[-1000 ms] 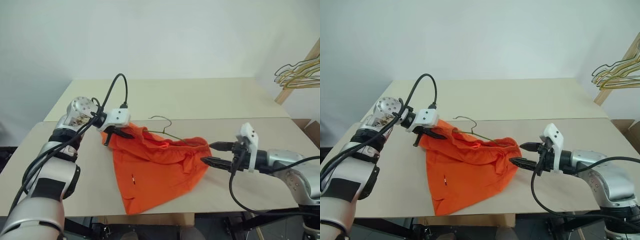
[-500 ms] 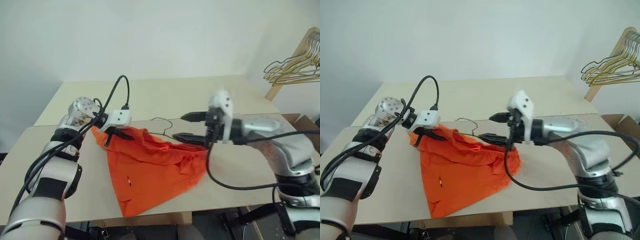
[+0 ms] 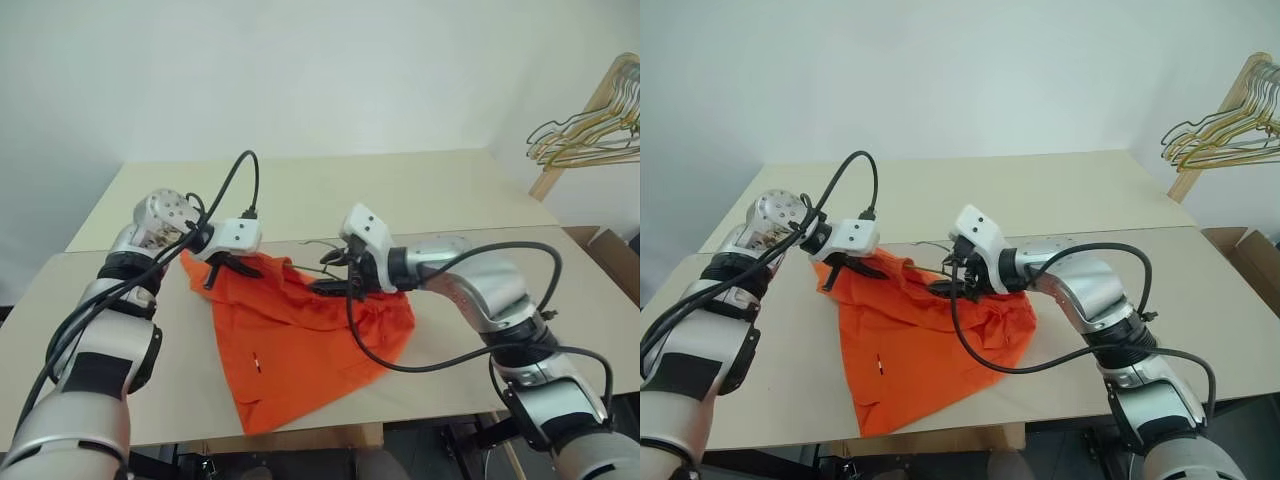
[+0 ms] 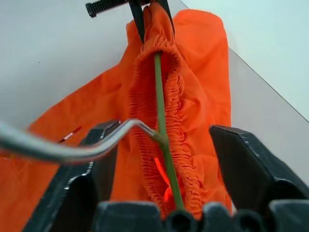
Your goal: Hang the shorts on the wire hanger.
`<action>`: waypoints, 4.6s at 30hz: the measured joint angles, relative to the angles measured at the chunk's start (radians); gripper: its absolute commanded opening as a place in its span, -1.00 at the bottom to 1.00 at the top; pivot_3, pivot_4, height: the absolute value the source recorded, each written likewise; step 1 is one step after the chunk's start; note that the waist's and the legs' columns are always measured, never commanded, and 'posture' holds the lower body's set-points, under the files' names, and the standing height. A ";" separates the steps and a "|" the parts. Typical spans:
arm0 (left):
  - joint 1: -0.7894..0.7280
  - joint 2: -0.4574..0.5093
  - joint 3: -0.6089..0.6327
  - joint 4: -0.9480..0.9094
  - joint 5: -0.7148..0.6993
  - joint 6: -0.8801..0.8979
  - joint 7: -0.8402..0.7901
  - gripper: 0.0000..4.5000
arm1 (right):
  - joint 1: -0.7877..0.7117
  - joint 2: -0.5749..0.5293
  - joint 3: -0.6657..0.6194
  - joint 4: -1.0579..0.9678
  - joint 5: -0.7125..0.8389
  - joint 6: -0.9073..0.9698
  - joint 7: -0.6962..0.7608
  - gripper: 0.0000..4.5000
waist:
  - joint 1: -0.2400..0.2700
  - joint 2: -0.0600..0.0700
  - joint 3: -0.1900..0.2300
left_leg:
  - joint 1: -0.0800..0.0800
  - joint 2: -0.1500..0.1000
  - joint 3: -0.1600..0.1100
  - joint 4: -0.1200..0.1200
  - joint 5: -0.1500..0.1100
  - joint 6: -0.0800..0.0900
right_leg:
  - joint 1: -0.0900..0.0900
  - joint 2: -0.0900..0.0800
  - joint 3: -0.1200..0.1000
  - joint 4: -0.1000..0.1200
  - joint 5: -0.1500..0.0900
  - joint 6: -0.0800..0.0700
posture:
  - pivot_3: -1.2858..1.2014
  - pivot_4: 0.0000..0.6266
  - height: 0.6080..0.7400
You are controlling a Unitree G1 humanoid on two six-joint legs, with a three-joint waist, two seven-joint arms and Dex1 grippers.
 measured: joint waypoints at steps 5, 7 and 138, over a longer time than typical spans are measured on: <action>0.000 0.004 0.000 0.000 0.000 0.000 -0.001 -1.00 | -0.009 0.011 0.012 0.028 -0.031 -0.008 0.012 -0.69 | -0.005 0.000 0.000 | -0.002 0.000 0.000 0.000 0.000 0.000 | -0.004 0.000 0.000 0.005 0.000 0.000 | -0.07 -1.00 1.00; 0.000 0.006 0.000 0.000 0.000 -0.004 0.000 -1.00 | -0.013 0.013 0.014 0.028 -0.033 -0.014 0.031 -0.98 | -0.009 0.000 0.000 | -0.002 0.000 0.000 0.000 0.000 -0.001 | -0.005 0.000 0.000 0.005 0.000 0.000 | -0.07 -1.00 1.00; 0.030 0.275 0.210 0.059 -0.089 -0.007 -0.056 0.99 | 0.005 -0.121 -0.023 0.007 -0.096 -0.055 0.303 -1.00 | 0.004 0.000 0.000 | -0.005 0.000 -0.001 0.000 0.001 -0.002 | -0.008 0.000 -0.001 0.007 0.000 0.000 | -0.03 -1.00 1.00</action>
